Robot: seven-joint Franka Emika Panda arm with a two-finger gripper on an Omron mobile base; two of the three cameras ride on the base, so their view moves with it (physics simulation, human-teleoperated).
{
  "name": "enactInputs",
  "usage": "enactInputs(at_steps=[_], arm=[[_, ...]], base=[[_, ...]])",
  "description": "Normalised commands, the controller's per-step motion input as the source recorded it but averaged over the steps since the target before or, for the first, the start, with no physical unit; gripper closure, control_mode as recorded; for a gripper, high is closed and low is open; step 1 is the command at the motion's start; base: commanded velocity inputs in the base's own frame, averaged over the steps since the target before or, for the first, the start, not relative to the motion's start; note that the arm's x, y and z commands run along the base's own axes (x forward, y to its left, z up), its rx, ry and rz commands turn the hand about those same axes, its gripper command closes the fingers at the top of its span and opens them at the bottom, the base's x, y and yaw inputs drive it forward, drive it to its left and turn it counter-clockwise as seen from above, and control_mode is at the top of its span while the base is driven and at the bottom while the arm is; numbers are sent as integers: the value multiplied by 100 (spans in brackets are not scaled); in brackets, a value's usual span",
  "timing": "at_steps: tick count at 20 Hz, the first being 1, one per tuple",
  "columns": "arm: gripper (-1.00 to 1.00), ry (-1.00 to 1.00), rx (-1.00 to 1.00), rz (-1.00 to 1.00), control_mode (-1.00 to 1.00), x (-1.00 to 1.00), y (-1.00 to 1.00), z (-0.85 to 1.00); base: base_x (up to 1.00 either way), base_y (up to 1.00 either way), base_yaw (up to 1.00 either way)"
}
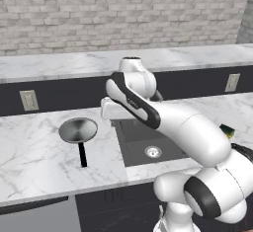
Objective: Pick the pan and sponge and place them into the sink. Then turn on the water.
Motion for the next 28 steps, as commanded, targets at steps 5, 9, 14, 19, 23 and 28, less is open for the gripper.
enactInputs(at_steps=[5,9,14,19,23,28], arm=[[-100,9,0,0,-100,0,20,-17],[-100,8,-1,0,-100,0,22,-15],[-100,7,-3,0,-100,0,22,-13],[-100,6,-3,0,-100,0,23,-12],[-100,4,-4,0,-100,0,24,-15],[-100,3,-3,0,-100,0,23,-17]], base=[[0,0,0],[0,0,0],[0,0,0],[0,0,0],[0,0,0],[0,0,0]])
